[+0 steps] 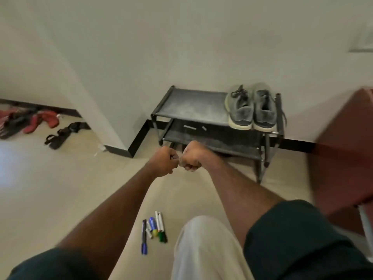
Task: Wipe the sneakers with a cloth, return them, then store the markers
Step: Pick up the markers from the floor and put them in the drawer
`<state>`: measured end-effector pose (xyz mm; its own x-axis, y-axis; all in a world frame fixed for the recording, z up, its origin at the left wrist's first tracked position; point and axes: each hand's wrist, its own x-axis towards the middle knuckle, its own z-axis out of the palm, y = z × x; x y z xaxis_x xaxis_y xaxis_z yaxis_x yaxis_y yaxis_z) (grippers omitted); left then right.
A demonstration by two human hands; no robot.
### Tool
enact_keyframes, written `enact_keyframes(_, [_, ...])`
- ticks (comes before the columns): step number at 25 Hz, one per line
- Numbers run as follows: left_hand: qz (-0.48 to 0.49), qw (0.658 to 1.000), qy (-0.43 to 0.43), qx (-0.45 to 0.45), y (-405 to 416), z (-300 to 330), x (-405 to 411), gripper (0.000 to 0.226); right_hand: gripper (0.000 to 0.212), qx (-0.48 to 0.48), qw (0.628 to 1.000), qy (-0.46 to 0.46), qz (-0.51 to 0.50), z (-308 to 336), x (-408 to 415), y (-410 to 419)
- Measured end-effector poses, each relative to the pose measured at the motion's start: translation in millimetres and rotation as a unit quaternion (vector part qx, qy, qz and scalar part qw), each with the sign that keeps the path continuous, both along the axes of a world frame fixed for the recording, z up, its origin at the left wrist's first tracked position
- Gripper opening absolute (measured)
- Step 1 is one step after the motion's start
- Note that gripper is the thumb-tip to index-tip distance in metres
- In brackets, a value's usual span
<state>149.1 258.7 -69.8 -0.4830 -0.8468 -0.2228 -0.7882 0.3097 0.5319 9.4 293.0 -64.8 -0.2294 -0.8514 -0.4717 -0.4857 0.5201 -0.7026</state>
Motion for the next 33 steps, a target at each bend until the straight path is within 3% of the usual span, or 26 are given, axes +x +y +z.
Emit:
enact_keyframes(4, [0.056,0.996,-0.048,0.041,-39.9,-66.6,86.1,0.015,0.020,0.048,0.994,-0.009,-0.100,-100.8,108.5,-34.9])
enact_keyframes(7, [0.102,0.988,-0.063,0.094,-47.9,-129.1,133.1,0.011,0.033,0.154,0.985,0.006,-0.075,-184.9,154.8,-27.4])
enact_keyframes(9, [0.149,0.977,-0.070,0.138,-38.1,-179.5,158.9,0.010,0.030,0.177,0.981,0.047,-0.062,-214.4,162.7,-26.0])
enact_keyframes(14, [0.330,0.914,-0.038,0.233,6.2,-299.5,197.7,0.005,0.031,0.197,0.971,0.131,-0.029,-281.7,168.6,-26.1])
enact_keyframes(17, [0.431,0.869,-0.002,0.244,25.2,-343.2,194.1,0.013,0.021,0.161,0.975,0.146,0.043,-323.1,185.4,-13.5])
enact_keyframes(21, [0.499,0.827,-0.032,0.257,43.5,-371.4,179.5,0.031,0.013,0.101,0.976,0.170,0.093,-354.3,210.6,-2.6])
enact_keyframes(23, [0.505,0.825,-0.055,0.246,45.8,-372.5,176.7,0.035,0.013,0.049,0.974,0.180,0.131,-361.1,221.3,-7.9])
enact_keyframes(25, [0.501,0.831,-0.087,0.225,43.9,-373.9,177.5,0.024,0.021,0.011,0.961,0.197,0.192,-369.2,232.5,-14.5])
enact_keyframes(28, [0.489,0.840,-0.108,0.207,48.2,-381.4,180.9,0.017,0.033,0.013,0.943,0.222,0.246,-379.2,244.1,-12.7])
enact_keyframes(33, [0.494,0.848,-0.018,0.193,60.2,-387.7,187.1,0.012,0.037,0.011,0.936,0.221,0.275,-384.7,242.5,-10.4])
